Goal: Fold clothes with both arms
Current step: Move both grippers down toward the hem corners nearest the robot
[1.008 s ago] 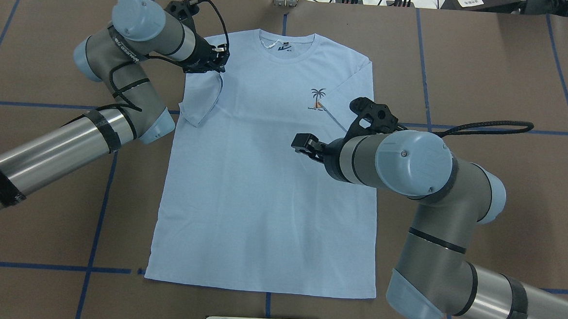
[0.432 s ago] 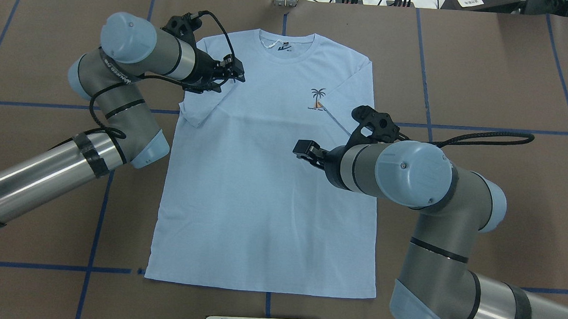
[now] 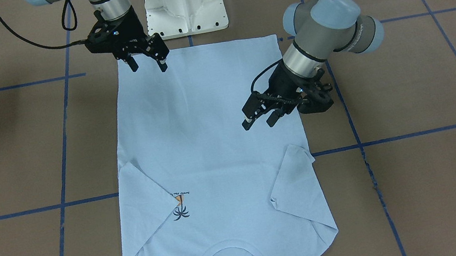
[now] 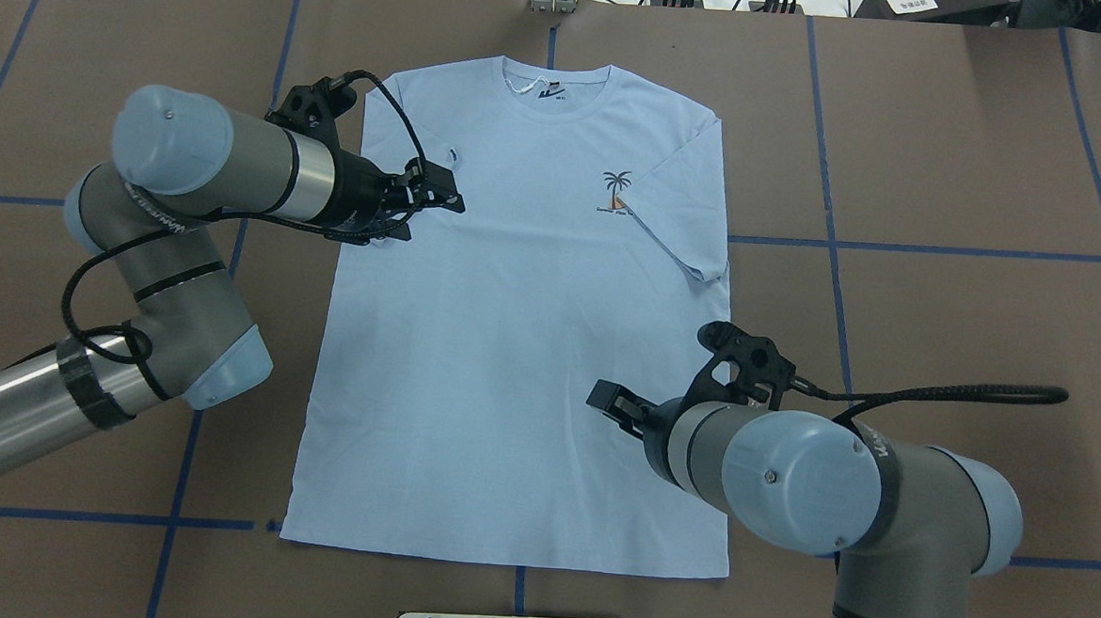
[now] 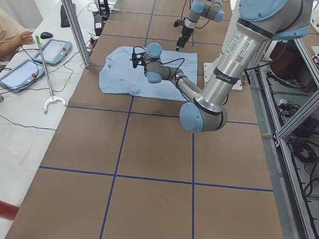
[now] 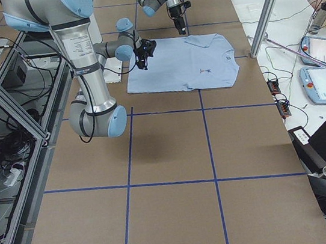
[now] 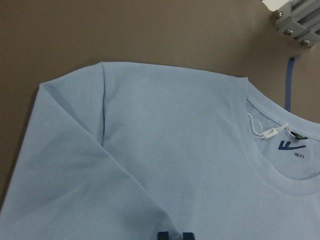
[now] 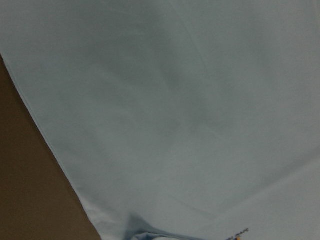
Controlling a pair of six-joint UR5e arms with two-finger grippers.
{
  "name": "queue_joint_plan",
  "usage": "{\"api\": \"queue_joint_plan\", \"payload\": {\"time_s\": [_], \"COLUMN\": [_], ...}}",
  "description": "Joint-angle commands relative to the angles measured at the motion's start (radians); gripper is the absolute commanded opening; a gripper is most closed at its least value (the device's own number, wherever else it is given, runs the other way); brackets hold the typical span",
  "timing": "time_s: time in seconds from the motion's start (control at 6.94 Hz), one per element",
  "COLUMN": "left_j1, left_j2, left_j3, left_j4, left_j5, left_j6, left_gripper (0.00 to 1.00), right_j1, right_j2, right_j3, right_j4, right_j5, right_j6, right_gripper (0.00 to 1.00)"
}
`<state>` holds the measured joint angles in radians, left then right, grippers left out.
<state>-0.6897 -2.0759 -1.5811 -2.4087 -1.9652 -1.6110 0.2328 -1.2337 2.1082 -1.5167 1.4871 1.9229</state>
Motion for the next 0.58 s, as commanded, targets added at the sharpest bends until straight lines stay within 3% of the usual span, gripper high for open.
{"api": "queue_joint_plan", "payload": {"time_s": [0.0,0.43], "left_j1": [0.027,0.041], "left_j2": [0.052,0.224], "left_j3": [-0.068,-0.331], "left_j4": [0.039,0.097], "left_j5": [0.005,0.005], "left_j6": [-0.003,-0.007], "left_gripper": [0.89,0.92], "right_j1": [-0.097,-0.209], "right_j2": [-0.064,-0.101], "right_j3": [0.026,0.041], "right_j4": [-0.091,-0.092], "right_j5": [-0.057,-0.131], "right_j6": [0.139,0.27], "right_gripper": [0.99,0.98]}}
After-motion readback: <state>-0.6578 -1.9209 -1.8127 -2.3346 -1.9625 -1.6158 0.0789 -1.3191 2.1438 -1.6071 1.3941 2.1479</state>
